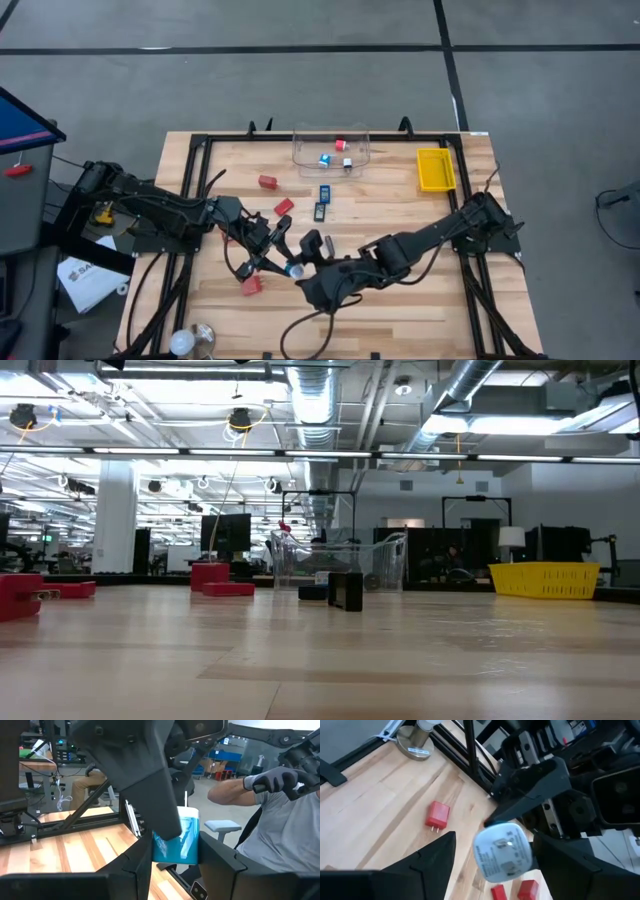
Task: Pick & Place Office items
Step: Put the blue charger adapter into the transparent bin
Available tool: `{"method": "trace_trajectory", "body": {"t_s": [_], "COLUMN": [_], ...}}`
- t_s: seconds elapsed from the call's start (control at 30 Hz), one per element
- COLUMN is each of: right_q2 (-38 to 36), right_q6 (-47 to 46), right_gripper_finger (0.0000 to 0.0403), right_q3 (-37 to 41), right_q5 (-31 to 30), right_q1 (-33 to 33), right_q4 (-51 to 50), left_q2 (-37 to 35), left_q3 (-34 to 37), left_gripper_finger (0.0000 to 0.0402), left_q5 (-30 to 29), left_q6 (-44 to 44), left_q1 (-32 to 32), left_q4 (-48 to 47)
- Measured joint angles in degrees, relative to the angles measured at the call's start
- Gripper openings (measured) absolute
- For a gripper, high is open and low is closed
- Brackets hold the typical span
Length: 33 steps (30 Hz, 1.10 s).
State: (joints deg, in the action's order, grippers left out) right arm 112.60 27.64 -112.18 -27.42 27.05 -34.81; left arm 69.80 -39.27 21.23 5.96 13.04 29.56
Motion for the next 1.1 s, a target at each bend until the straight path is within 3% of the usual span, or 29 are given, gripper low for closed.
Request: {"method": "trace_trajectory", "body": {"t_s": [0.2,0.47,0.67,0.9,1.0,1.1], "right_q2": [0.0,0.0,0.1,-0.4,-0.3,-1.6], "right_q6": [-0.5,-0.5,0.2,-0.6,-4.1,-8.7], "right_gripper_finger": [0.0232,0.0129,0.0129,0.0129,0.0129,0.0129], "right_q3": [0.0,0.0,0.0,-3.1,-4.5,-4.8], "right_q5": [-1.0,-1.0,-3.1,-11.1,-11.7,-12.1], "right_q1": [-0.2,-0.2,0.5,1.9,2.1,1.2], "right_q4": [-0.3,-0.5,-0.5,-4.1,-9.2,-13.5], "left_q2": [0.0,0.0,0.0,-0.7,-3.0,-4.8], "left_q3": [0.0,0.0,-0.2,0.0,-0.1,-0.1], "left_gripper_finger": [0.0126,0.0127,0.0144,0.0198,0.0222,0.0240], "left_q5": [0.0,0.2,-0.3,-1.3,-8.0,-24.0], "left_q6": [0.0,0.2,-1.0,-1.5,-4.0,-5.7], "left_q1": [0.0,0.0,-0.5,-3.5,-4.7,-4.9], "left_q4": [0.0,0.0,-1.2,-5.5,-13.1,-25.5]}}
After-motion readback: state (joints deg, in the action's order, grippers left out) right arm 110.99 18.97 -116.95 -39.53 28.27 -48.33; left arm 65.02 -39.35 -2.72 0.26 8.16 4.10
